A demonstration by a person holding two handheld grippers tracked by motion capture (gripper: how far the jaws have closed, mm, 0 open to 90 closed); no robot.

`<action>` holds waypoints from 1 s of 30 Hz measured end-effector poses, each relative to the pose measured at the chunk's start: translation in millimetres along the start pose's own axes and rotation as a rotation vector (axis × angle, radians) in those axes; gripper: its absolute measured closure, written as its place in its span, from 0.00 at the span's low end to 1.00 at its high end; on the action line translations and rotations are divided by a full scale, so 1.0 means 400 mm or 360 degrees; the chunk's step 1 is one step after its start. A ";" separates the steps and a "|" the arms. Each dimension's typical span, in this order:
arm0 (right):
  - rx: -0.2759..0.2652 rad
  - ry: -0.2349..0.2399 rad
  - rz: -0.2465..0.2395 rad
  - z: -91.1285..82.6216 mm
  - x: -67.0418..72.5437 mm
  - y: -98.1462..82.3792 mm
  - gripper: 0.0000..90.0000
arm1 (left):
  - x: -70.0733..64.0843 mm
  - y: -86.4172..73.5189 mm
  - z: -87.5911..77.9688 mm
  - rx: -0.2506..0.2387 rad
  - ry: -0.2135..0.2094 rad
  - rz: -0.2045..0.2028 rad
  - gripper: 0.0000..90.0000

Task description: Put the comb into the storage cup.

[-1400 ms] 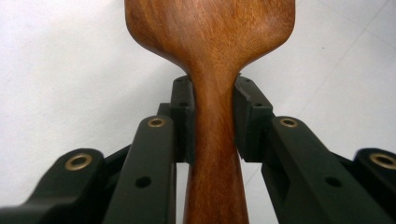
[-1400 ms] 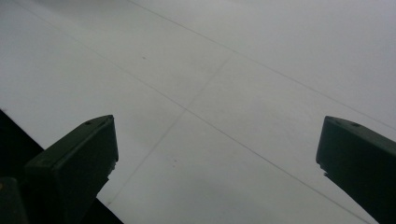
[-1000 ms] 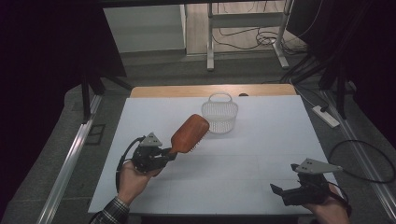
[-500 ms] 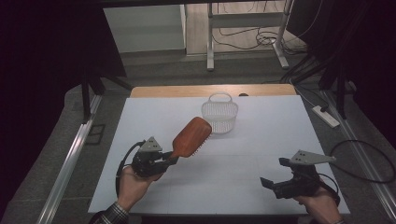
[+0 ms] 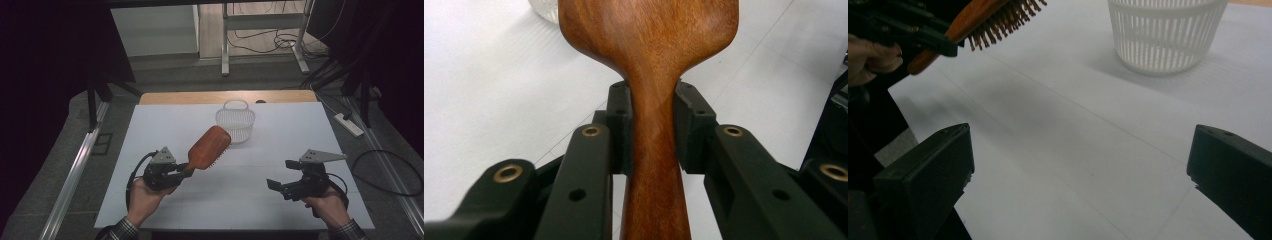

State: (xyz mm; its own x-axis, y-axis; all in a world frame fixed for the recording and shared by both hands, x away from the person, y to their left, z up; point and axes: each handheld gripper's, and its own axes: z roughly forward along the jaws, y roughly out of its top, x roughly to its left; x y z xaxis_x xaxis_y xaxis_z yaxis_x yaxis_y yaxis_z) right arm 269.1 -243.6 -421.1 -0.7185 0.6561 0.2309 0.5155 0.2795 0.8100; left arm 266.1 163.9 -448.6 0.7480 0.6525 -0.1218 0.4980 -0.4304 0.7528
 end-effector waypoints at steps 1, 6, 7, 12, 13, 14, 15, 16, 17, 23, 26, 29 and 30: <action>-0.0001 0.0009 0.0004 0.006 0.001 0.003 0.00 | -0.001 0.001 0.000 0.0001 -0.0002 0.0004 0.80; -0.0005 0.0030 0.0008 0.029 0.006 0.014 0.00 | -0.005 0.008 0.004 -0.0011 -0.0009 0.0018 0.80; -0.0007 0.0033 0.0009 0.032 0.006 0.016 0.00 | -0.007 0.010 0.006 -0.0013 -0.0011 0.0023 0.80; -0.0020 0.0026 0.0020 0.044 0.007 0.025 0.00 | -0.012 0.016 0.010 -0.0017 -0.0023 0.0033 0.80; -0.0022 0.0030 0.0022 0.052 0.007 0.030 0.00 | -0.014 0.019 0.013 -0.0020 -0.0026 0.0037 0.80; -0.0022 0.0034 0.0017 0.055 0.009 0.032 0.00 | -0.015 0.021 0.014 -0.0026 -0.0029 0.0035 0.80; -0.0022 0.0034 0.0017 0.055 0.009 0.032 0.00 | -0.015 0.021 0.014 -0.0026 -0.0029 0.0035 0.80; -0.0020 0.0037 0.0016 0.058 0.010 0.034 0.00 | -0.016 0.022 0.016 -0.0032 -0.0036 0.0031 0.80; -0.0010 0.0042 0.0004 0.065 0.014 0.039 0.00 | -0.016 0.024 0.018 -0.0033 -0.0038 0.0033 0.80; 0.0009 0.0055 0.0010 0.085 0.026 0.056 0.00 | -0.023 0.034 0.029 -0.0045 -0.0047 0.0043 0.80; 0.0023 0.0066 0.0020 0.098 0.031 0.066 0.00 | -0.028 0.039 0.034 -0.0050 -0.0051 0.0054 0.80; 0.0023 0.0082 0.0017 0.109 0.035 0.074 0.00 | -0.032 0.043 0.040 -0.0058 -0.0057 0.0059 0.80; 0.0019 0.0086 0.0019 0.114 0.037 0.077 0.00 | -0.032 0.044 0.041 -0.0061 -0.0061 0.0058 0.80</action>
State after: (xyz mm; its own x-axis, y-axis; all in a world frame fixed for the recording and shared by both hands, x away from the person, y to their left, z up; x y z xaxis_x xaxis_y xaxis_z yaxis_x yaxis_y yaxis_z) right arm 295.7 -193.4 -417.2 -0.7361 0.6208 0.2697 0.5299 0.2805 0.8004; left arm 272.5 137.6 -444.4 0.7819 0.6122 -0.1176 0.4534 -0.4289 0.7813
